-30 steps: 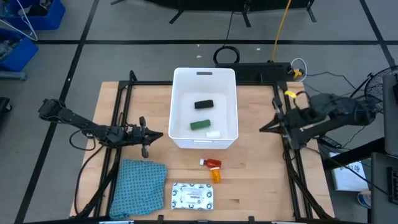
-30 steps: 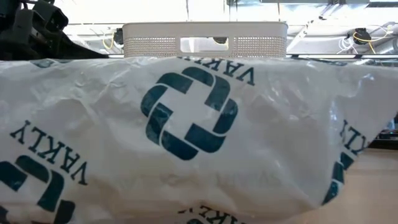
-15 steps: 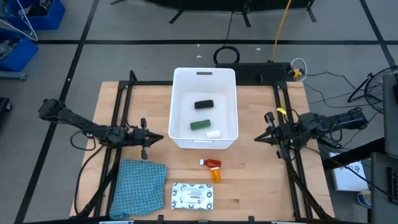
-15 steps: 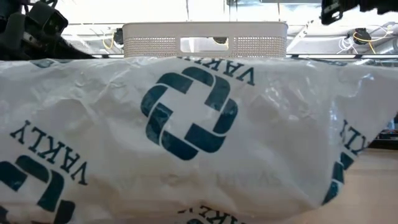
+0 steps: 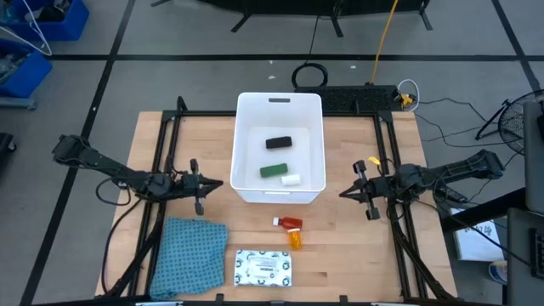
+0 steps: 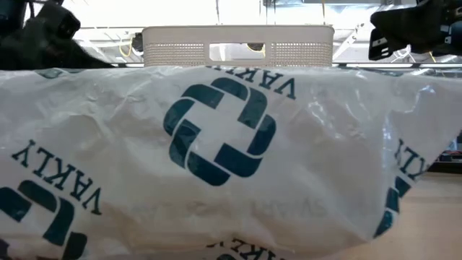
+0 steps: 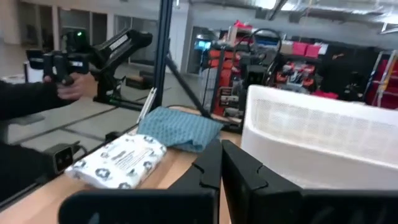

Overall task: Pick & place medical supplies in basket/bin
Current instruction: Put the orange medicine bottle into the bin

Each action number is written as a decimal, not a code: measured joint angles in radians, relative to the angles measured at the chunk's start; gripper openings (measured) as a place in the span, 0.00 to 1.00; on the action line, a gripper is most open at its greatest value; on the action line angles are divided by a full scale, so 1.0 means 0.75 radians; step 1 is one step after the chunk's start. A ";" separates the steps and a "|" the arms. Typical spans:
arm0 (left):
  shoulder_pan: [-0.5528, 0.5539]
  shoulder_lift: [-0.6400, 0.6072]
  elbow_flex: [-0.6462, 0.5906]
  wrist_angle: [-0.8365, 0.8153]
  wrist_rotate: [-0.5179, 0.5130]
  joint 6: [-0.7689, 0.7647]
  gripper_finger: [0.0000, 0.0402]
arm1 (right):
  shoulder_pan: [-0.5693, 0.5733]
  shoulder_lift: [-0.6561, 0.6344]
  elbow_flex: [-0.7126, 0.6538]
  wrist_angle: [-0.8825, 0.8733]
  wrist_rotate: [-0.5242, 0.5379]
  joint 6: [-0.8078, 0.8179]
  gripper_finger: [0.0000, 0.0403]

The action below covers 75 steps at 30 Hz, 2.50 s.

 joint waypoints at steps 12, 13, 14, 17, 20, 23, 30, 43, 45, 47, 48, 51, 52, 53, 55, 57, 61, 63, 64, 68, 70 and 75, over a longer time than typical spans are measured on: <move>0.000 0.386 0.962 -0.977 0.046 0.007 0.06 | -0.015 -0.010 0.000 -0.006 -0.056 -0.017 0.00; 0.000 0.465 1.062 -1.037 0.050 0.016 0.06 | -0.015 -0.010 0.000 -0.004 -0.056 -0.018 0.00; 0.000 0.552 1.155 -1.089 0.053 0.029 0.06 | -0.015 -0.010 0.000 -0.002 -0.056 -0.018 0.00; -0.003 0.802 1.414 -1.191 0.119 0.105 0.06 | -0.015 -0.010 0.000 -0.003 -0.056 -0.016 0.00; -0.008 1.044 1.646 -1.225 0.218 0.221 0.06 | -0.015 -0.010 0.000 0.010 -0.055 -0.012 0.00; -0.030 1.252 1.815 -1.237 0.319 0.328 0.06 | -0.015 -0.016 0.000 0.020 -0.055 0.003 0.00; -0.036 1.627 2.120 -1.336 0.458 0.396 0.10 | -0.015 -0.024 0.001 0.019 -0.055 0.007 0.00; -0.022 1.881 2.218 -1.477 0.422 0.597 0.77 | -0.015 -0.027 0.001 0.030 -0.056 -0.033 0.00; -0.025 1.897 2.219 -1.459 0.372 0.672 0.84 | -0.015 -0.027 0.001 0.030 -0.055 -0.035 0.00; -0.024 1.910 2.218 -1.444 0.380 0.692 0.89 | -0.015 -0.027 0.001 0.030 -0.056 -0.035 0.00; -0.018 1.915 2.218 -1.421 0.414 0.693 0.90 | -0.015 -0.027 0.001 0.030 -0.056 -0.033 0.00; 0.002 1.918 2.218 -1.369 0.508 0.702 0.91 | -0.015 -0.027 0.001 0.029 -0.056 -0.026 0.00; 0.008 1.918 2.218 -1.352 0.523 0.709 0.91 | -0.015 -0.027 0.001 0.030 -0.055 -0.027 0.00; 0.015 1.923 2.218 -1.332 0.539 0.719 0.91 | -0.015 -0.027 0.001 0.030 -0.055 -0.030 0.00; 0.029 1.930 2.218 -1.316 0.574 0.737 0.91 | -0.015 -0.027 0.001 0.029 -0.055 -0.030 0.00; 0.038 1.933 2.218 -1.319 0.621 0.738 0.91 | -0.015 -0.027 0.001 0.022 -0.056 -0.028 0.00; 0.045 1.948 2.218 -1.318 0.654 0.791 0.91 | -0.015 -0.026 0.001 0.005 -0.055 -0.024 0.00; 0.043 1.966 2.218 -1.313 0.659 0.869 0.91 | -0.015 -0.026 0.001 0.004 -0.055 -0.025 0.00; 0.042 1.973 2.218 -1.304 0.660 0.898 0.91 | -0.015 -0.026 0.001 0.002 -0.055 -0.025 0.00; 0.038 2.015 2.218 -1.297 0.679 0.966 0.91 | -0.015 -0.027 0.001 -0.006 -0.056 -0.018 0.00; 0.038 2.046 2.218 -1.295 0.678 0.984 0.91 | -0.015 -0.022 0.001 -0.008 -0.055 -0.016 0.00; 0.043 2.084 2.218 -1.287 0.676 1.080 0.91 | -0.015 -0.009 0.001 -0.011 -0.055 -0.015 0.00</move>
